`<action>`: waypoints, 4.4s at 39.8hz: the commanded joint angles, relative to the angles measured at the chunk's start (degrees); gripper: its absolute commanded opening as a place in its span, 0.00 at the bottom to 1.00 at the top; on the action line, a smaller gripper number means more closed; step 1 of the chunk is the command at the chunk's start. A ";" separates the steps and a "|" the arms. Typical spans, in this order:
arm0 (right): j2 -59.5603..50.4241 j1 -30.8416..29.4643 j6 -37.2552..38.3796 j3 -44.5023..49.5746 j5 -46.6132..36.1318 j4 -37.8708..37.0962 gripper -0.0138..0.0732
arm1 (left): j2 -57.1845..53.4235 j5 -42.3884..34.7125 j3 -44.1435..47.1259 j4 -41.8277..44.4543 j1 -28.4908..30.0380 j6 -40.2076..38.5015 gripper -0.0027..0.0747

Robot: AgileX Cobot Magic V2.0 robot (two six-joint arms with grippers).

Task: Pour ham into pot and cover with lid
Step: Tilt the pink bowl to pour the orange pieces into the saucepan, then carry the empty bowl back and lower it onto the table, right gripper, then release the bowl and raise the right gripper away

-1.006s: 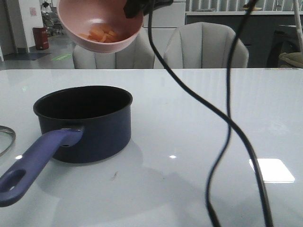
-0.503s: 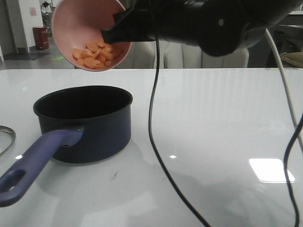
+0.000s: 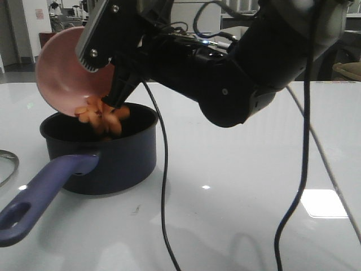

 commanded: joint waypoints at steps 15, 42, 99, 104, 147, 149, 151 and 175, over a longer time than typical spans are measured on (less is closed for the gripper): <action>-3.24 -0.15 -2.40 -1.36 -9.89 1.15 0.31 | 0.67 -4.38 -1.46 0.03 -0.29 -0.16 0.82; -10.48 -0.36 32.97 -6.53 18.61 24.71 0.31 | 0.67 -4.38 -1.46 0.03 -0.29 -0.16 0.82; -15.60 -32.64 38.11 -8.12 104.96 23.28 0.37 | 0.67 -4.38 -1.46 0.03 -0.29 -0.16 0.82; -14.36 -32.64 38.11 -8.12 104.28 23.28 0.46 | 0.67 -4.38 -1.46 0.03 -0.29 -0.16 0.82; -66.79 -23.65 37.60 20.79 78.43 22.97 0.62 | 0.67 -4.38 -1.46 0.03 -0.29 -0.16 0.82; -71.06 -22.98 37.60 24.10 75.75 22.97 0.62 | 0.67 -4.38 -1.46 0.03 -0.29 -0.16 0.82; -75.01 -22.37 37.65 27.46 73.12 23.02 0.62 | 0.67 -4.38 -1.46 0.03 -0.29 -0.16 0.82; -110.34 -21.62 37.65 54.77 71.49 23.09 0.37 | 0.67 -3.99 -1.46 -0.52 -0.29 -0.16 0.82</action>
